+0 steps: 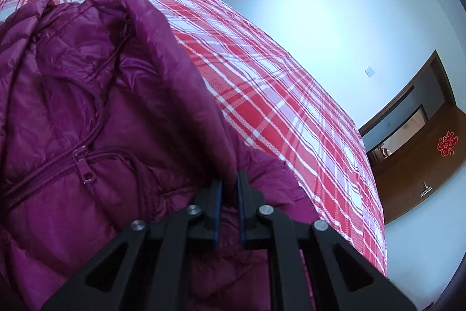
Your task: Fold large clothes
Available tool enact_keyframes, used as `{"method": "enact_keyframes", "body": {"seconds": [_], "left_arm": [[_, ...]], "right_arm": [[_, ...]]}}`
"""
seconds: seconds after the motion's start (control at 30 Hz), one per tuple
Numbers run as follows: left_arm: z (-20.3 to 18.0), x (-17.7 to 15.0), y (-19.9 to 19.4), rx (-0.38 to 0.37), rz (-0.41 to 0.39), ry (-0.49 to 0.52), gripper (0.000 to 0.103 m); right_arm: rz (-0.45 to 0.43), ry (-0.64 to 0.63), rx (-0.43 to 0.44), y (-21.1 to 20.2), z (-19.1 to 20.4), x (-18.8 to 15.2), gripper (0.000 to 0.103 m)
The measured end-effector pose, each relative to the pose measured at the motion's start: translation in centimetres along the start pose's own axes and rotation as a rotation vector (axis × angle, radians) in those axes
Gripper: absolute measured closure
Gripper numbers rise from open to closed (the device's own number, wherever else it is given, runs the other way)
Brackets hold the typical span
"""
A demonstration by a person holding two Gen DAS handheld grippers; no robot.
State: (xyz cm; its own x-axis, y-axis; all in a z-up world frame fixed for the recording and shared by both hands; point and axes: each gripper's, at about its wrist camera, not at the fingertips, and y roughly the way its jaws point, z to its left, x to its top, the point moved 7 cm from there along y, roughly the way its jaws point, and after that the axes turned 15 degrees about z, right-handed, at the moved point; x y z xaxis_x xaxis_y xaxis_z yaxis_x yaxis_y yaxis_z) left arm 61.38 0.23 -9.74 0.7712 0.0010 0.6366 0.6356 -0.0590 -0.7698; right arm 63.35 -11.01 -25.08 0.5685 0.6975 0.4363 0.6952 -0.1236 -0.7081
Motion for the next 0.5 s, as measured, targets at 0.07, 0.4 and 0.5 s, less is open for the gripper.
{"method": "enact_keyframes", "body": {"seconds": [0.07, 0.4, 0.5], "left_arm": [[0.3, 3.1, 2.0, 0.062, 0.016, -0.002, 0.001], [2.5, -1.3, 13.3, 0.288, 0.303, 0.106, 0.001], [3.5, -3.5, 14.2, 0.219, 0.313, 0.027, 0.001]], "right_arm": [[-0.005, -0.008, -0.012, -0.1, 0.3, -0.2, 0.092], [-0.028, 0.008, 0.005, -0.5, 0.4, -0.5, 0.092], [-0.033, 0.015, 0.027, -0.5, 0.1, -0.5, 0.092]]}}
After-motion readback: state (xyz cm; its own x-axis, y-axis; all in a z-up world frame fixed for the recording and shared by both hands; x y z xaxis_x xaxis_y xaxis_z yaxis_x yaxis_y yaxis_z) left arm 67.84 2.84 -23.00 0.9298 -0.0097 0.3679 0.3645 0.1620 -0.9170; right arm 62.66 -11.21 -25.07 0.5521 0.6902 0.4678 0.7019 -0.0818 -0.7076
